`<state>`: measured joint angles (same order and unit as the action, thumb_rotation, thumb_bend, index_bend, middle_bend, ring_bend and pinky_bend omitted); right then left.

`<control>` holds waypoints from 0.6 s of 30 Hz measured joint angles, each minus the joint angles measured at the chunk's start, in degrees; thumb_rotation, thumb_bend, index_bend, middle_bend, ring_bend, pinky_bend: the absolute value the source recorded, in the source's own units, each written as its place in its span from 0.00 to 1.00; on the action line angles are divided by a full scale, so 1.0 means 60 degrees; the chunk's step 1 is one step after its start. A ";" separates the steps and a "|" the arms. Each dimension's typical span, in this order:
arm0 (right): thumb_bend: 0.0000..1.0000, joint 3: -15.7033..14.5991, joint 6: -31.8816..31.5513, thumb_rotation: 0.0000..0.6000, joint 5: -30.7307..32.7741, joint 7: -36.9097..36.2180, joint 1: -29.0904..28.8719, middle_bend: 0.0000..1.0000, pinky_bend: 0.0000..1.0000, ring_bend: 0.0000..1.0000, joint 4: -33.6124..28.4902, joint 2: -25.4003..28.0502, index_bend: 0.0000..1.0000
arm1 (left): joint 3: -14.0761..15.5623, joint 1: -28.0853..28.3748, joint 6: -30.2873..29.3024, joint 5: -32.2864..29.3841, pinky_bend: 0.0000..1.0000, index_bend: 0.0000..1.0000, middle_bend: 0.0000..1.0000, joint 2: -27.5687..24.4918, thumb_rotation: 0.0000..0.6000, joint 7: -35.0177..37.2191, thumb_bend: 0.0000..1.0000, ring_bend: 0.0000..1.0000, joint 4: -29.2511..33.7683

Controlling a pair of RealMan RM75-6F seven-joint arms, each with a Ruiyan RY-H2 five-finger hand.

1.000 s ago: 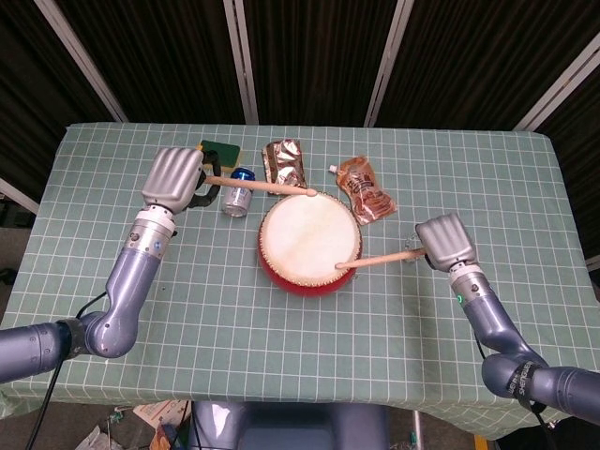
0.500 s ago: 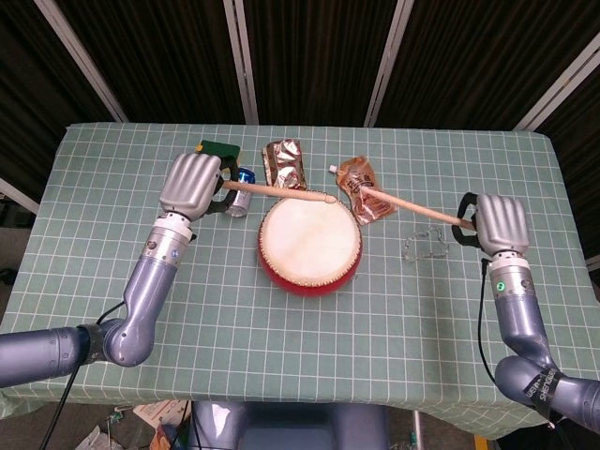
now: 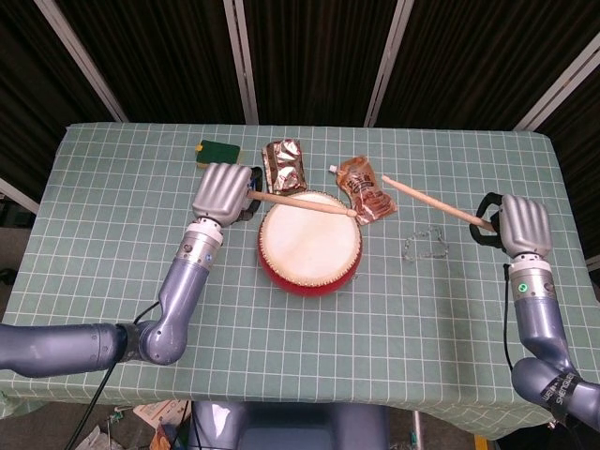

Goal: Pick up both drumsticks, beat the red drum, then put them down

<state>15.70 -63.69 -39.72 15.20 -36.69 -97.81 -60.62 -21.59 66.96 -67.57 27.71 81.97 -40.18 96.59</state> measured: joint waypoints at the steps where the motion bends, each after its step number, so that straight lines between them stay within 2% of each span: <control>1: 0.64 -0.0004 0.0041 1.00 -0.0002 -0.0040 0.0021 1.00 1.00 1.00 0.0056 -0.0003 0.96 | 0.0064 0.0063 0.0022 -0.0148 1.00 0.79 1.00 0.0064 1.00 -0.0196 0.58 1.00 -0.0087; 6: 0.64 -0.0062 0.0294 1.00 0.0032 -0.0150 0.0107 1.00 1.00 1.00 0.0425 -0.0085 0.96 | 0.0623 0.0406 0.0119 -0.0951 1.00 0.80 1.00 0.0365 1.00 -0.1614 0.58 1.00 -0.0580; 10: 0.64 -0.0098 0.0396 1.00 0.0012 -0.0214 0.0191 1.00 1.00 1.00 0.0560 -0.0103 0.96 | 0.1111 0.0901 0.0127 -0.2698 1.00 0.80 1.00 0.0663 1.00 -0.3819 0.58 1.00 -0.0918; 14: 0.64 -0.0082 0.0420 1.00 -0.0023 -0.0275 0.0266 1.00 1.00 1.00 0.0536 -0.0025 0.96 | 0.1225 0.1441 0.0075 -0.4813 1.00 0.80 1.00 0.0868 1.00 -0.5628 0.58 1.00 -0.1107; 16: 0.64 -0.0061 0.0415 1.00 -0.0025 -0.0291 0.0294 1.00 1.00 1.00 0.0483 0.0010 0.96 | 0.1175 0.1634 0.0060 -0.5557 1.00 0.80 1.00 0.0863 1.00 -0.6025 0.58 1.00 -0.1107; 18: 0.64 -0.0048 0.0357 1.00 -0.0044 -0.0284 0.0322 1.00 1.00 1.00 0.0424 0.0022 0.96 | 0.1068 0.1680 0.0061 -0.5823 1.00 0.80 1.00 0.0792 1.00 -0.6048 0.58 1.00 -0.1037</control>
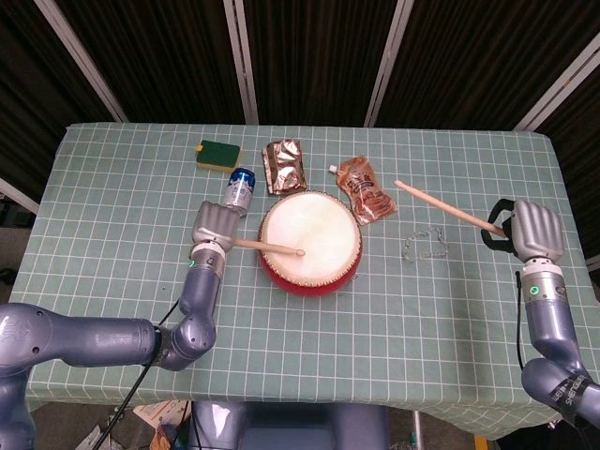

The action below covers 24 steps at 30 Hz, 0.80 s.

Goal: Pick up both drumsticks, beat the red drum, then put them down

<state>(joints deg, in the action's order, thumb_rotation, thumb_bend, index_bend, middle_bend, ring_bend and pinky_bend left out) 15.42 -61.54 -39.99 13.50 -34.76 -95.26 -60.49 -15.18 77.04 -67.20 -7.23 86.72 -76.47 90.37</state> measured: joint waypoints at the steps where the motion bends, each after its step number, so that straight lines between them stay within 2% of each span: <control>1: 0.64 0.0004 -0.0035 1.00 -0.0017 0.0004 0.0015 1.00 1.00 1.00 -0.0034 0.0002 0.96 | -0.0103 -0.0006 0.0006 0.0013 1.00 0.80 1.00 -0.0078 1.00 0.0117 0.58 1.00 0.0086; 6: 0.64 0.0025 -0.0298 1.00 -0.0251 -0.0036 0.0144 1.00 1.00 1.00 -0.0205 0.0022 0.96 | -0.0572 -0.0317 0.0012 0.1100 1.00 0.80 1.00 -0.0653 1.00 0.1409 0.58 1.00 0.0873; 13: 0.64 -0.0060 -0.0549 1.00 -0.0865 -0.0387 0.0508 1.00 1.00 1.00 -0.0523 0.0195 0.96 | -0.0817 -0.1591 -0.0321 0.3399 1.00 0.79 1.00 -0.1916 1.00 0.3661 0.58 1.00 0.3077; 18: 0.64 -0.0435 -0.0480 1.00 -0.1819 -0.0871 0.0936 1.00 1.00 1.00 -0.0653 0.0423 0.96 | -0.0400 -0.2649 -0.0722 0.4833 1.00 0.79 1.00 -0.2678 1.00 0.4621 0.58 1.00 0.4286; 24: 0.64 -0.0996 -0.0417 1.00 -0.3298 -0.1532 0.1467 1.00 1.00 1.00 -0.0740 0.0718 0.96 | 0.0499 -0.4002 -0.1152 0.6472 1.00 0.79 1.00 -0.3314 1.00 0.5761 0.58 1.00 0.5254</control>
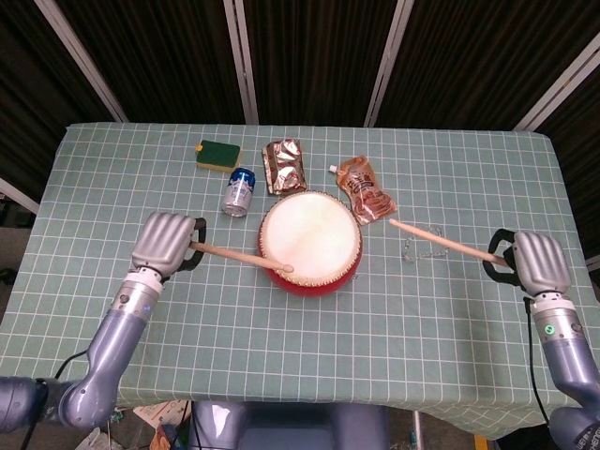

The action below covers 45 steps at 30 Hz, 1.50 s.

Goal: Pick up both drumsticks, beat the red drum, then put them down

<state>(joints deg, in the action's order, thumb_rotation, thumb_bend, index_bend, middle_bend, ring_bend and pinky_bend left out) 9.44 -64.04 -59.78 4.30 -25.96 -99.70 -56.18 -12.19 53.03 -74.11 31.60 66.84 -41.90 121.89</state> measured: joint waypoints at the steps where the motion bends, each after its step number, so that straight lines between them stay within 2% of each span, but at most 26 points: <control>1: 0.64 -0.0090 -0.0020 1.00 -0.0250 -0.0106 0.0090 1.00 1.00 1.00 -0.0003 0.0036 0.96 | 0.0181 -0.0231 -0.0064 0.0297 1.00 0.79 1.00 -0.0099 1.00 0.0189 0.58 1.00 0.0137; 9: 0.64 -0.0988 -0.0261 1.00 -0.2228 -0.1228 0.0898 1.00 1.00 1.00 0.0166 0.0256 0.96 | 0.1322 -0.1492 -0.0333 0.2079 1.00 0.79 1.00 -0.0525 1.00 0.1138 0.58 1.00 0.0713; 15: 0.64 -0.1550 0.0009 1.00 -0.2798 -0.1550 0.1207 1.00 1.00 1.00 0.0499 0.0244 0.96 | 0.1985 -0.1983 -0.0278 0.2775 1.00 0.79 1.00 -0.0371 1.00 0.1286 0.58 1.00 0.0640; 24: 0.64 -0.1902 0.0511 1.00 -0.3093 -0.0843 0.1213 1.00 1.00 1.00 0.1042 -0.0180 0.96 | 0.2242 -0.2097 -0.0016 0.2612 1.00 0.78 1.00 0.0961 1.00 0.0793 0.58 1.00 -0.0221; 34: 0.64 -0.1976 0.0834 1.00 -0.3098 -0.0351 0.1127 1.00 1.00 1.00 0.1247 -0.0376 0.95 | 0.1926 -0.1835 0.0087 0.1548 1.00 0.76 1.00 0.2640 1.00 -0.0189 0.56 1.00 -0.1392; 36: 0.64 -0.1977 0.0877 1.00 -0.3060 -0.0281 0.1126 1.00 0.98 1.00 0.1273 -0.0400 0.92 | 0.1854 -0.1791 0.0052 0.1367 1.00 0.73 1.00 0.2841 1.00 -0.0357 0.52 1.00 -0.1519; 38: 0.64 -0.1982 0.0942 1.00 -0.3010 -0.0147 0.1116 0.99 0.94 1.00 0.1304 -0.0423 0.87 | 0.1798 -0.1747 0.0038 0.1199 1.00 0.65 1.00 0.3018 1.00 -0.0506 0.46 1.00 -0.1644; 41: 0.64 -0.2001 0.1042 1.00 -0.2911 0.0114 0.1103 0.89 0.83 0.94 0.1312 -0.0435 0.73 | 0.1747 -0.1698 0.0048 0.1108 1.00 0.52 1.00 0.3185 1.00 -0.0634 0.37 1.00 -0.1782; 45: 0.62 -0.2040 0.1162 1.00 -0.2781 0.0534 0.1079 0.75 0.70 0.82 0.1315 -0.0434 0.57 | 0.1716 -0.1669 0.0070 0.1119 1.00 0.42 0.96 0.3338 1.00 -0.0684 0.29 0.96 -0.1924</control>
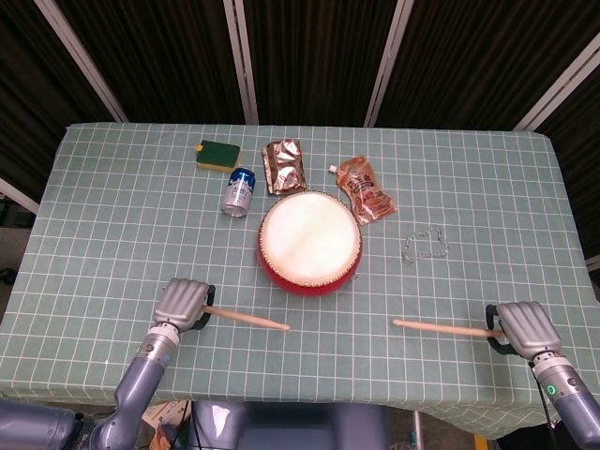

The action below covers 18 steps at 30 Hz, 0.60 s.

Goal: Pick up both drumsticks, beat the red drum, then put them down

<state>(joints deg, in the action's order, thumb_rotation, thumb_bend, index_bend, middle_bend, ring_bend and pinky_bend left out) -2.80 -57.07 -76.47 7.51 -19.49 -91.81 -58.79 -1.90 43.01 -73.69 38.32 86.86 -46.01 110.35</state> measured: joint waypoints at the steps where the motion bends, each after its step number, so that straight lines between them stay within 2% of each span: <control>1: 0.62 -0.0009 0.0020 1.00 0.0052 0.0206 -0.0007 0.74 0.68 0.81 0.0003 -0.0005 0.55 | -0.0003 0.0003 0.0000 0.0039 1.00 0.41 0.94 0.0049 1.00 -0.0007 0.27 0.95 -0.0046; 5: 0.58 0.0005 -0.0031 1.00 0.0207 0.0674 0.0001 0.68 0.62 0.76 -0.0017 -0.0042 0.49 | 0.0026 -0.0010 0.0002 0.0194 1.00 0.36 0.88 0.0244 1.00 -0.0012 0.21 0.90 -0.0191; 9: 0.57 0.0018 -0.0036 1.00 0.0441 0.0998 0.0016 0.64 0.60 0.72 -0.0091 -0.0063 0.44 | 0.0072 -0.0034 0.0015 0.0249 0.96 0.33 0.84 0.0395 1.00 -0.0049 0.19 0.87 -0.0276; 14: 0.56 0.0050 -0.0006 1.00 0.0714 0.1297 0.0021 0.61 0.57 0.69 -0.0185 -0.0064 0.40 | 0.0112 -0.0101 -0.0015 0.0379 0.80 0.25 0.71 0.0470 1.00 -0.0029 0.19 0.75 -0.0269; 18: 0.57 0.0070 -0.0049 1.00 0.0776 0.1423 0.0040 0.60 0.55 0.68 -0.0222 -0.0072 0.40 | 0.0140 -0.0199 -0.0110 0.0612 0.76 0.23 0.65 0.0383 1.00 0.0087 0.19 0.71 -0.0161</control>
<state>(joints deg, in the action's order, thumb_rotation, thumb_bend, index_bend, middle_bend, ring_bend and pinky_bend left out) -2.39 -57.36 -71.81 16.05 -19.25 -93.15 -59.22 -1.06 41.82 -74.35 41.99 89.16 -45.48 109.38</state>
